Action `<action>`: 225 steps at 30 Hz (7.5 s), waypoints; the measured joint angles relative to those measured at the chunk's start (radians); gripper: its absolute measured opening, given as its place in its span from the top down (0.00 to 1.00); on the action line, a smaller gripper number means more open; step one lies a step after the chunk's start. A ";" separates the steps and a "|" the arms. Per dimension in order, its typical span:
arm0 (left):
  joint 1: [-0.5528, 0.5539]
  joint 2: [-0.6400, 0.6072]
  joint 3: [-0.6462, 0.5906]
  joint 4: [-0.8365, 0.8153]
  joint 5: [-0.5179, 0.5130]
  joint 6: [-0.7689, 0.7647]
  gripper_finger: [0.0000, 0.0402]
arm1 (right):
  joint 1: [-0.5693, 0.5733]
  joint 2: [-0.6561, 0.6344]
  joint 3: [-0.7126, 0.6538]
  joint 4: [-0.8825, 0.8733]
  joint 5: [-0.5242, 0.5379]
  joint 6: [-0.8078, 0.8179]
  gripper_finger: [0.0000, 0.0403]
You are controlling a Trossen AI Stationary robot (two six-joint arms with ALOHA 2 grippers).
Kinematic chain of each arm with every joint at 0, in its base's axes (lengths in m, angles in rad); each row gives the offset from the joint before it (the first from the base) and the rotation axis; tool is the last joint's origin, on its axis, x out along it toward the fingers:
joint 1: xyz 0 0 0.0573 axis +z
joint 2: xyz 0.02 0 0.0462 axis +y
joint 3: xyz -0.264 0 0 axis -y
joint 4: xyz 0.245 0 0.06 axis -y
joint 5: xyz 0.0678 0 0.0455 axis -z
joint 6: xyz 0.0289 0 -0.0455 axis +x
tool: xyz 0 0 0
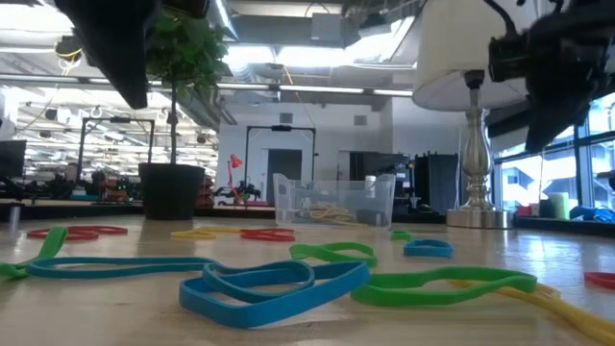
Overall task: Pick and place rubber bands into bin
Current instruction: Put the green rubber band into the transparent bin, then put the blue rubber band into the transparent bin
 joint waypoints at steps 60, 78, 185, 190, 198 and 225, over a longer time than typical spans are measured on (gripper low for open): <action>-0.086 0.331 0.072 0.034 0.204 -0.915 0.64 | 0.000 0.001 -0.078 0.214 -0.007 -0.019 0.94; -0.074 0.325 -0.004 0.113 0.269 -1.010 0.75 | 0.000 0.001 -0.078 0.213 -0.008 -0.031 0.94; 0.171 0.105 -0.026 0.253 -0.004 0.477 1.00 | 0.035 0.308 0.162 0.266 0.055 -0.056 1.00; 0.162 -0.078 -0.215 0.316 -0.002 0.477 1.00 | 0.029 0.525 0.352 0.185 0.025 0.042 1.00; 0.168 -0.363 -0.468 0.407 0.030 0.568 1.00 | -0.006 0.780 0.552 -0.018 -0.006 0.263 0.92; 0.230 -0.528 -0.565 0.410 -0.049 0.815 1.00 | -0.023 0.907 0.568 0.032 -0.099 0.406 0.98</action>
